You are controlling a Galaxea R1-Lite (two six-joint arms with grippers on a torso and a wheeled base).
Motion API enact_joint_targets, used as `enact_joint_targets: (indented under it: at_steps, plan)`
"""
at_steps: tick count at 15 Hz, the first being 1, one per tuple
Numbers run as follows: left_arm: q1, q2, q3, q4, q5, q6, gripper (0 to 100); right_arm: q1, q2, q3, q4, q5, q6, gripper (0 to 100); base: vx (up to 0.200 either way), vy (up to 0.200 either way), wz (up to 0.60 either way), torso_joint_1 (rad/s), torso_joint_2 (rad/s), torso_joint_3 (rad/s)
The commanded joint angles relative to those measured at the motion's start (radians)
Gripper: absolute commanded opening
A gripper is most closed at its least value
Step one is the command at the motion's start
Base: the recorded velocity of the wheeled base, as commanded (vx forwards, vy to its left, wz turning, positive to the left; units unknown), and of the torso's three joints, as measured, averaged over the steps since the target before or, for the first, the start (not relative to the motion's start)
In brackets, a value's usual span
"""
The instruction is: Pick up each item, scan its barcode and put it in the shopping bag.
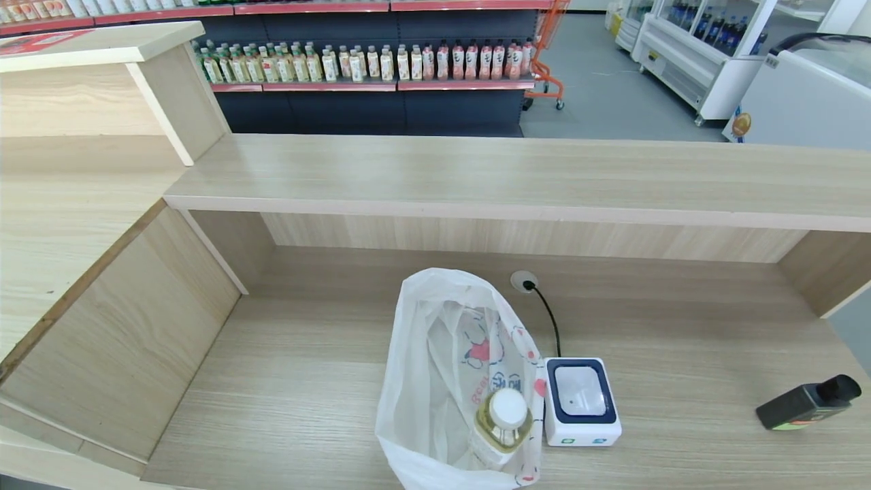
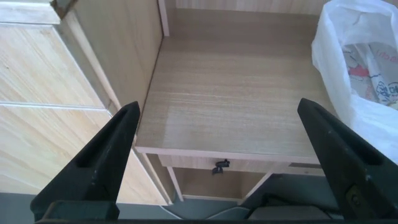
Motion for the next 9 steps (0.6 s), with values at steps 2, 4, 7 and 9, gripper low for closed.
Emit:
enact_joint_targets:
  at_steps: [2,4,7,9]
  plan:
    - [0.001,0.0,0.0,0.0,0.0,-0.005,100,0.0,-0.004,-0.002,0.0,0.001,0.0,100,-0.2,-0.2,0.0,0.007,0.0,0.005]
    - [0.001,0.0,0.0,0.0,0.002,-0.007,100,0.002,-0.002,-0.003,0.0,0.001,0.0,100,-0.2,-0.2,0.0,0.0,0.0,0.0]
    - [0.001,0.0,0.0,0.0,0.002,-0.007,100,0.004,-0.004,-0.003,0.0,0.002,0.0,100,-0.2,-0.2,0.0,0.005,0.0,0.004]
    - [0.001,0.0,0.0,0.0,0.0,-0.002,100,0.004,-0.005,0.0,0.0,0.002,0.0,100,-0.2,-0.2,0.0,-0.005,0.0,0.007]
